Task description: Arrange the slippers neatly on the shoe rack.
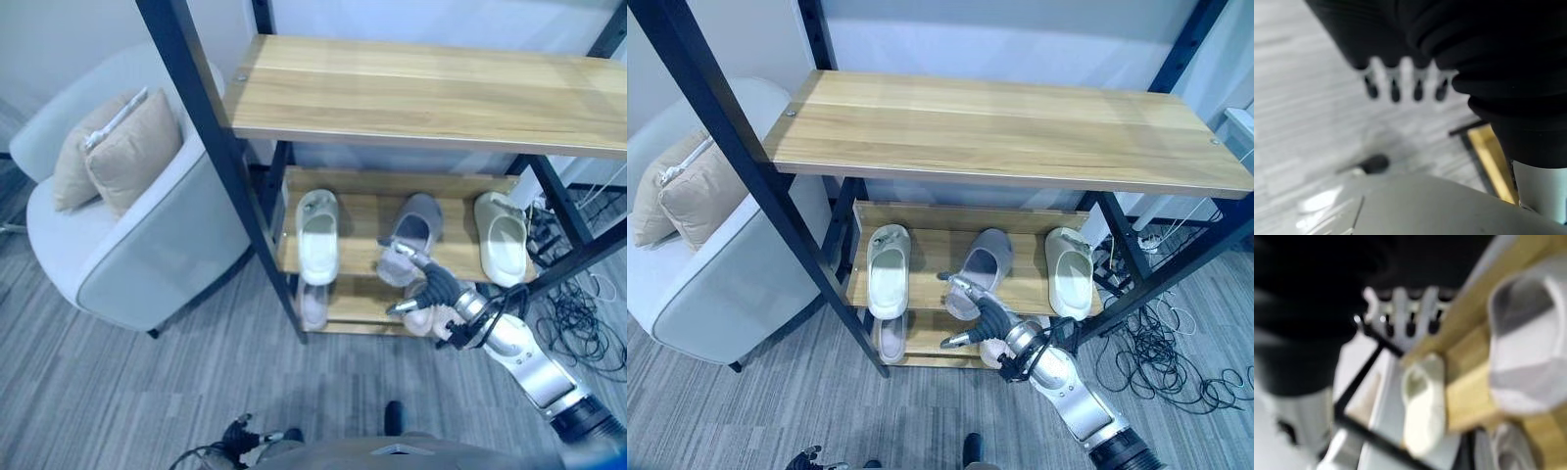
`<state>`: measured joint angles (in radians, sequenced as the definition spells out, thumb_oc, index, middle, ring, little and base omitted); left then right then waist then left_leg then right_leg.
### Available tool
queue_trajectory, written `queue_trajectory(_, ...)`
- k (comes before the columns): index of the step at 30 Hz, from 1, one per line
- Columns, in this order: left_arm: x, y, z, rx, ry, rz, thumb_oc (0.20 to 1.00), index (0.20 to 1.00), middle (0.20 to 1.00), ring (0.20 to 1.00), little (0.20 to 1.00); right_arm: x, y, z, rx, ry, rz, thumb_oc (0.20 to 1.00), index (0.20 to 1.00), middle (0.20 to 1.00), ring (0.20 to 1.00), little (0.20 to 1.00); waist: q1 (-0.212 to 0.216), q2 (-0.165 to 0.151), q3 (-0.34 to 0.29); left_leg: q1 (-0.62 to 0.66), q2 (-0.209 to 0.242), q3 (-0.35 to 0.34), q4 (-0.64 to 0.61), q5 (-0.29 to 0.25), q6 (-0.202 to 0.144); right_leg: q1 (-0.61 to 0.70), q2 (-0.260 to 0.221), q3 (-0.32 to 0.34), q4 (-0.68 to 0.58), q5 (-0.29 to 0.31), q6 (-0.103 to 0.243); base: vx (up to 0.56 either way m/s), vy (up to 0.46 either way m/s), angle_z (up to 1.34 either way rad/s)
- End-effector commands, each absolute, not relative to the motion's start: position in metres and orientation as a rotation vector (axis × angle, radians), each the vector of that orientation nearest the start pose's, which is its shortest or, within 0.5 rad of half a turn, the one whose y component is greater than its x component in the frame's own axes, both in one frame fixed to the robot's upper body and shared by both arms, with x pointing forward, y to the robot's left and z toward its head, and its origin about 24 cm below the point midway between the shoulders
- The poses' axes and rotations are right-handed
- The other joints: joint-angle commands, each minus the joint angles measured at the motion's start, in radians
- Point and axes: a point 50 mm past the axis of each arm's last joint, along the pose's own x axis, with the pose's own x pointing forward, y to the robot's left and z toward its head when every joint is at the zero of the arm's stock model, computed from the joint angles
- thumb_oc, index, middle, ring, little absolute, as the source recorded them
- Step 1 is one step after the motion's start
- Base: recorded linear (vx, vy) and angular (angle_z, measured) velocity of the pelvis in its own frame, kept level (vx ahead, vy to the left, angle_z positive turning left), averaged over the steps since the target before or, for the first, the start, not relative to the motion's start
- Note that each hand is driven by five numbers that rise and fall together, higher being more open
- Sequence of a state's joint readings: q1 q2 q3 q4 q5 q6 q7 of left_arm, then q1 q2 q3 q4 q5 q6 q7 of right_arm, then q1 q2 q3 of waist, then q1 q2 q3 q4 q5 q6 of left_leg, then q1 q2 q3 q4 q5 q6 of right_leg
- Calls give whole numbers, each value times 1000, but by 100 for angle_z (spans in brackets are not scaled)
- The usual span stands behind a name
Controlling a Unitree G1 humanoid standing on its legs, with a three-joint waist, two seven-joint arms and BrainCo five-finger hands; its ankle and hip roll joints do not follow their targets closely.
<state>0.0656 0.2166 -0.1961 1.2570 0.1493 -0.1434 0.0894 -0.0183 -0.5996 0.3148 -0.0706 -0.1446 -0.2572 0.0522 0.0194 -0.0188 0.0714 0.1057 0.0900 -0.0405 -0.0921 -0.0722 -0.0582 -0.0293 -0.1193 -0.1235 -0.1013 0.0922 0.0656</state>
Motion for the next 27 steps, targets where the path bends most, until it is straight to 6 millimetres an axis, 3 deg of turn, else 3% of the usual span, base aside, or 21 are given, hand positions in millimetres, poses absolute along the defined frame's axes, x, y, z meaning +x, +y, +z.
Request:
queue_trajectory(1,69,209,-170,506,1193,-180,1000,1000,1000,1000,1000,243,-177,86,-695,-341,347,1000,1000,1000,1000,1000,13,2,-26,-72,36,-54,5,78,-32,131,-11,-14,14,-135,84,0,0,0)
queue_trajectory(8,68,209,-170,512,1196,-200,1000,1000,1000,1000,1000,262,-230,91,-710,-294,-3,1000,1000,1000,1000,1000,37,-1,-23,-73,31,-74,5,72,-28,135,-6,-27,14,-143,82,28,-6,2)
queue_trajectory(17,64,208,-171,517,1205,-207,1000,1000,1000,1000,1000,283,-253,103,-638,-297,-170,1000,1000,1000,1000,1000,58,-3,-8,-80,28,-87,5,73,-27,138,-3,-39,14,-151,77,21,-8,7)
queue_trajectory(27,60,216,-170,511,1222,-174,1000,1000,1000,1000,1000,309,-277,89,-616,-127,-279,1000,1000,1000,1000,1000,87,-13,29,-116,22,-103,5,83,-29,118,-5,-59,14,-146,76,-8,2,4)
